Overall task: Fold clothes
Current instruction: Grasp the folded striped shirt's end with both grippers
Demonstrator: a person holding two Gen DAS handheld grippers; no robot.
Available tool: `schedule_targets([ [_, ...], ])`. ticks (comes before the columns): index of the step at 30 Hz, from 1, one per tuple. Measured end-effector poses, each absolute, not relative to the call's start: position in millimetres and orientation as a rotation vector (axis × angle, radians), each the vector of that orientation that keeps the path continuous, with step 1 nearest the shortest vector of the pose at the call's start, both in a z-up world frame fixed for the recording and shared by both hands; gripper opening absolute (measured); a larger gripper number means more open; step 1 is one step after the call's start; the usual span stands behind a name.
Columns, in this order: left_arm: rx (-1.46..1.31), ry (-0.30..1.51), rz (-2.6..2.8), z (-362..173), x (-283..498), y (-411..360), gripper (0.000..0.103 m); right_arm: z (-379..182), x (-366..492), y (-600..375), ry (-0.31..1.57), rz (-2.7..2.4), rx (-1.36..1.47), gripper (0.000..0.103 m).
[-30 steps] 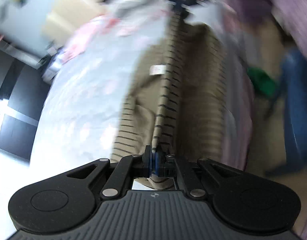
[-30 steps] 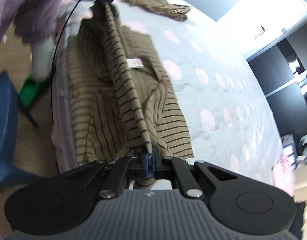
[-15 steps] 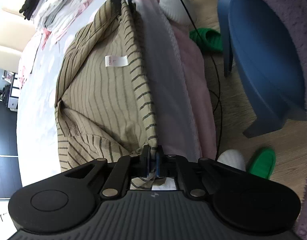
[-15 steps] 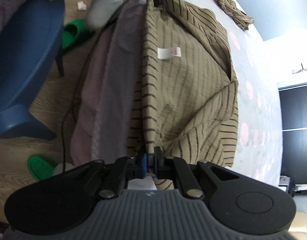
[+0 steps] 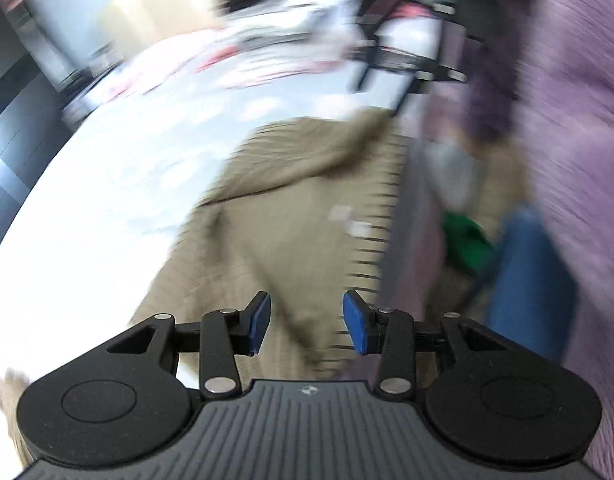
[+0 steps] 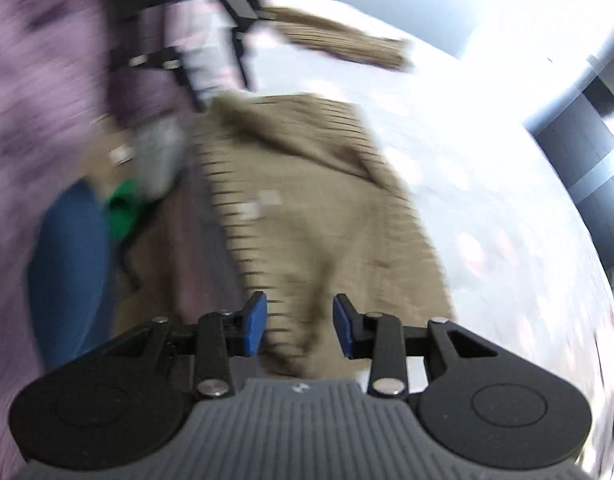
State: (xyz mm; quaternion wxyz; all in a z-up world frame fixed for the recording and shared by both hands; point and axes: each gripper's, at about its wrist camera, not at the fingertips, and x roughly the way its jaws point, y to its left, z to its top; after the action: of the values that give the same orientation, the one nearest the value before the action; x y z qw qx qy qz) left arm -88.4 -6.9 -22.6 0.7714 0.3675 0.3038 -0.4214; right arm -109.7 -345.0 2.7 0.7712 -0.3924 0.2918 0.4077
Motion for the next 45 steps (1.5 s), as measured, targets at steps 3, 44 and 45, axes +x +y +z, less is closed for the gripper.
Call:
schedule_targets([
  [3,0.759,0.704,-0.854,-30.7,-75.3,-12.3,0.038,-3.0,-87.2,-340.2,0.701,0.793,-0.782,0.039],
  [44,0.134,0.882,-0.535,-28.6,4.3,69.3,0.062,-32.5,2.2,-393.3,0.904,0.465,-0.118,0.06],
  [45,0.106,0.906,-0.532,-33.4,9.2,70.9,0.062,-35.4,7.6,-398.3,0.925,0.451,-0.056,0.06],
])
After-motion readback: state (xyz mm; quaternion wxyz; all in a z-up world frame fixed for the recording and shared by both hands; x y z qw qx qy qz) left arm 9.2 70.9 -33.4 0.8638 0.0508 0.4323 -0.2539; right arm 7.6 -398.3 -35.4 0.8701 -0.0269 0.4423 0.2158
